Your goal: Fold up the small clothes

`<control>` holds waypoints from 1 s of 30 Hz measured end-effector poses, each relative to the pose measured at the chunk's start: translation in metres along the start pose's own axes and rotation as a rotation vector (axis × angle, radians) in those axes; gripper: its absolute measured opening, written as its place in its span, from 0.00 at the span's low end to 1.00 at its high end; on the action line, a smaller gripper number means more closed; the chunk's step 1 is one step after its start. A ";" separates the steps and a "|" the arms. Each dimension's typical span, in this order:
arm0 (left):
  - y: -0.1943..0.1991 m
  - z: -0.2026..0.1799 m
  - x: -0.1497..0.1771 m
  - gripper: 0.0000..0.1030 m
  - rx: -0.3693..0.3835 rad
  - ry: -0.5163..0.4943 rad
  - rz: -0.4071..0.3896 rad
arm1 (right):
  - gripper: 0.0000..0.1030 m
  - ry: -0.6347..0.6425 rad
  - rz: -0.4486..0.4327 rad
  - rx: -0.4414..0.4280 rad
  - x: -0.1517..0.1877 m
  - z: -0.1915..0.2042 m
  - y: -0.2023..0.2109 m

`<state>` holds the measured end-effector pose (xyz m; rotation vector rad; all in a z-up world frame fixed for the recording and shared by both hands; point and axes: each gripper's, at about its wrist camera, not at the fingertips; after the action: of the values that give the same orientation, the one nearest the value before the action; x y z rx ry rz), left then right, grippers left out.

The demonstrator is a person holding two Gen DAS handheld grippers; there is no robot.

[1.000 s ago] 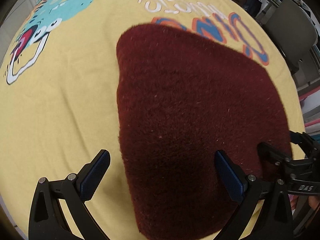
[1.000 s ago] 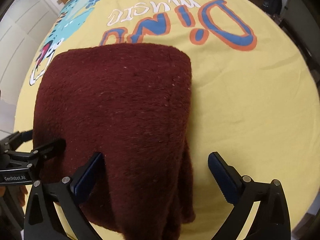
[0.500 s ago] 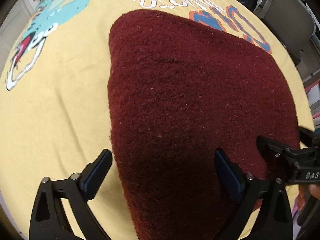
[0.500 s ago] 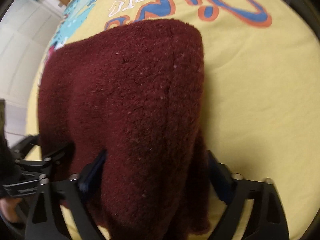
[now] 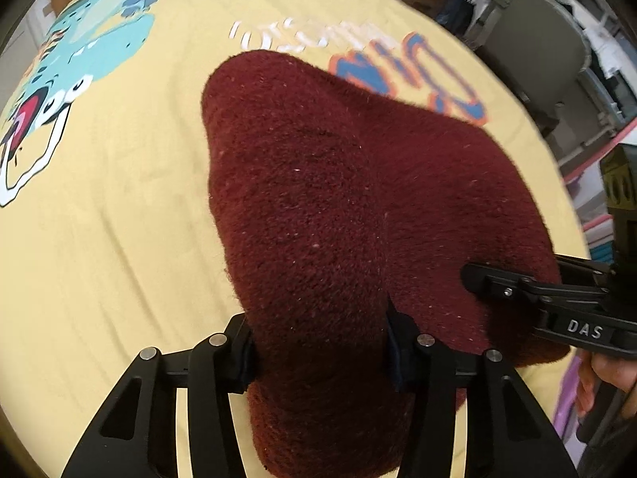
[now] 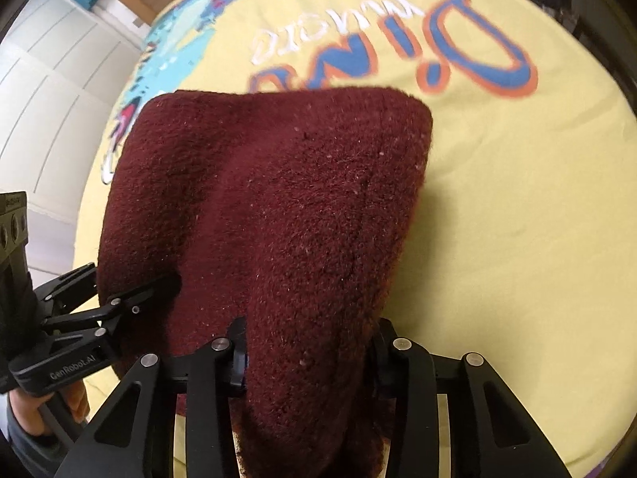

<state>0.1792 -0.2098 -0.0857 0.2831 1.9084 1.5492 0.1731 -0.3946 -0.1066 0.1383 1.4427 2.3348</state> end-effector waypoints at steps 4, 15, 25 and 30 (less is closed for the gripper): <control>0.039 0.017 0.006 0.43 0.020 -0.006 -0.062 | 0.39 0.058 -0.028 -0.025 0.003 0.034 0.020; 0.091 0.098 0.049 0.43 -0.028 0.079 -0.114 | 0.39 0.153 0.021 -0.039 0.015 0.133 -0.028; 0.045 0.122 0.104 0.55 -0.032 0.128 -0.061 | 0.57 0.193 0.073 0.072 0.041 0.133 -0.092; 0.047 0.126 0.105 0.65 -0.047 0.140 -0.052 | 0.73 0.201 0.046 0.096 0.036 0.123 -0.093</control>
<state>0.1649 -0.0399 -0.0895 0.1064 1.9663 1.6132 0.2006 -0.2410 -0.1349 -0.0394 1.6652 2.3729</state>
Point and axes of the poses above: each gripper's, at about its wrist camera, not at the fingertips, and y roughly against the way its jaws point, z to its left, x to its underside, and after that the axes turned 14 degrees about -y, right-handed
